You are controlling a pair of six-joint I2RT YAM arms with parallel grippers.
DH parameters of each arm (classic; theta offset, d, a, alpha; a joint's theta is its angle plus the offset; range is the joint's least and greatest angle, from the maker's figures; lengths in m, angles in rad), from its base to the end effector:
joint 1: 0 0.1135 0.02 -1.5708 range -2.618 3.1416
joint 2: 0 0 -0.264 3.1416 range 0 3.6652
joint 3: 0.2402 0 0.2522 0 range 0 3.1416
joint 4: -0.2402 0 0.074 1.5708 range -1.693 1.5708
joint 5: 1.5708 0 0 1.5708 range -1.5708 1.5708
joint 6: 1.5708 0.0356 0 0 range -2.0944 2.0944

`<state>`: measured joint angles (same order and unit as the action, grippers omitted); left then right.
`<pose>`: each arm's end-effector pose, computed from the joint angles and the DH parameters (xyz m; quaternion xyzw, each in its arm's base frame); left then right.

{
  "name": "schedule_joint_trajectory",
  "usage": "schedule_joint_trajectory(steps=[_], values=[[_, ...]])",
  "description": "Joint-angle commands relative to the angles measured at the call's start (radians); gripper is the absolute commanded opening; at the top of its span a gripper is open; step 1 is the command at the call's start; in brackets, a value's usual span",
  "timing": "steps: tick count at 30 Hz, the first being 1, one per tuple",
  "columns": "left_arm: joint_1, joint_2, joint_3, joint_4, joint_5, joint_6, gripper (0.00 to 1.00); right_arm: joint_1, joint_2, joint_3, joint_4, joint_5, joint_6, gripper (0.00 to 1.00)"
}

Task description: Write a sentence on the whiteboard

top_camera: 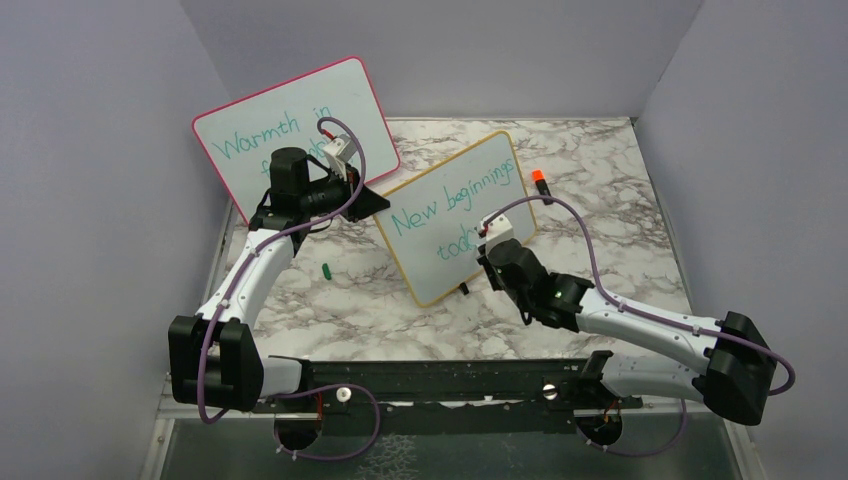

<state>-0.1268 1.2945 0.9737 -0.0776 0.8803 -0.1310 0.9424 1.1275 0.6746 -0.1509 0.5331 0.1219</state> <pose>0.2827 -0.0637 0.3097 0.2341 0.7541 -0.4163 0.4507 0.1554 0.1831 0.2393 -0.2284 0.8321 0.0266 0.5048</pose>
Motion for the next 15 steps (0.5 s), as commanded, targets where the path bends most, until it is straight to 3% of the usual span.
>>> schedule_joint_trajectory(steps=[1, 15], values=[[0.002, 0.026, -0.017, -0.048, -0.121, 0.078, 0.00, -0.004, 0.005, -0.003, 0.085, 0.034, -0.016, 0.00], [0.002, 0.028, -0.017, -0.050, -0.119, 0.079, 0.00, -0.005, 0.003, 0.018, 0.142, 0.042, -0.044, 0.00]])
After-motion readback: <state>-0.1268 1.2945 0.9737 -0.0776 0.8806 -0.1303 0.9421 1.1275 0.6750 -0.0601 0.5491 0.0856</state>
